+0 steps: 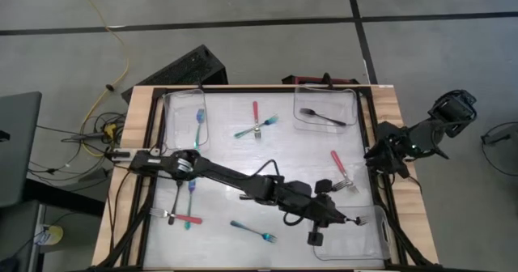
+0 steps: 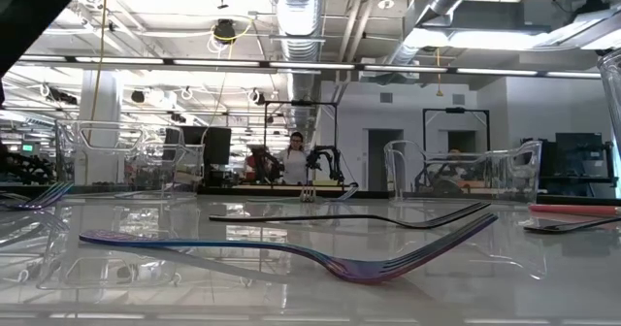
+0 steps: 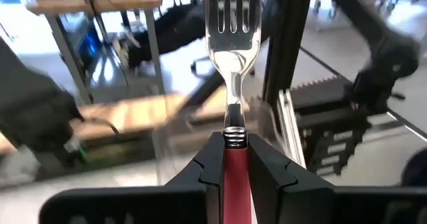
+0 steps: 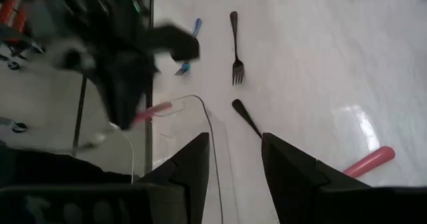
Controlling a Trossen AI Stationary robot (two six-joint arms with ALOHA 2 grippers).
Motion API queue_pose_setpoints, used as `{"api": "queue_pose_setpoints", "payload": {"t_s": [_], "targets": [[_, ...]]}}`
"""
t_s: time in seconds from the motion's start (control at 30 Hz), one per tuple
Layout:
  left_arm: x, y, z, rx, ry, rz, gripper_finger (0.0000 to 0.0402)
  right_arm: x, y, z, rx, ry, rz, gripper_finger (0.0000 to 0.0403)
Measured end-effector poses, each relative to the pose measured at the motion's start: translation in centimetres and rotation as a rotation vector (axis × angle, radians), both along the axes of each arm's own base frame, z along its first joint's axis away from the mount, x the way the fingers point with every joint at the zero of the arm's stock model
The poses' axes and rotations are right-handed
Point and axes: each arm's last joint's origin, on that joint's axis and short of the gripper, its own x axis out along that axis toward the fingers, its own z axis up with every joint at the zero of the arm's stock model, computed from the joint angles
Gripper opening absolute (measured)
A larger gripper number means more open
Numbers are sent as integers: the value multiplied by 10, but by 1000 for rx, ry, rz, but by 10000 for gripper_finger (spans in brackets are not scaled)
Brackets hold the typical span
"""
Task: Sort silverware by color (type)
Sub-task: Put the pink fork into the bottom right transparent bin, then put the black fork into the top right transparent bin
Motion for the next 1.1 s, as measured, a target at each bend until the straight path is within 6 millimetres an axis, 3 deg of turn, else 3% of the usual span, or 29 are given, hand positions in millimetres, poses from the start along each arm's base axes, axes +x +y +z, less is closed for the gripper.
{"api": "queue_pose_setpoints", "payload": {"t_s": [0.1,0.37,0.67,0.9,1.1], "targets": [[5,-5,-18,-10,13,-9,21,-2,-1,1,7,-7,-1,159],[2,-10,-35,25,131,-3,26,-4,-3,1,-3,-18,12,159],[2,-8,-37,57,156,19,161,-4,-3,1,-13,-22,20,159],[8,7,-30,2,92,-99,196,-4,-3,1,-8,-19,15,159],[11,32,5,-44,54,-248,188,-3,-3,1,-9,-19,15,159]]}}
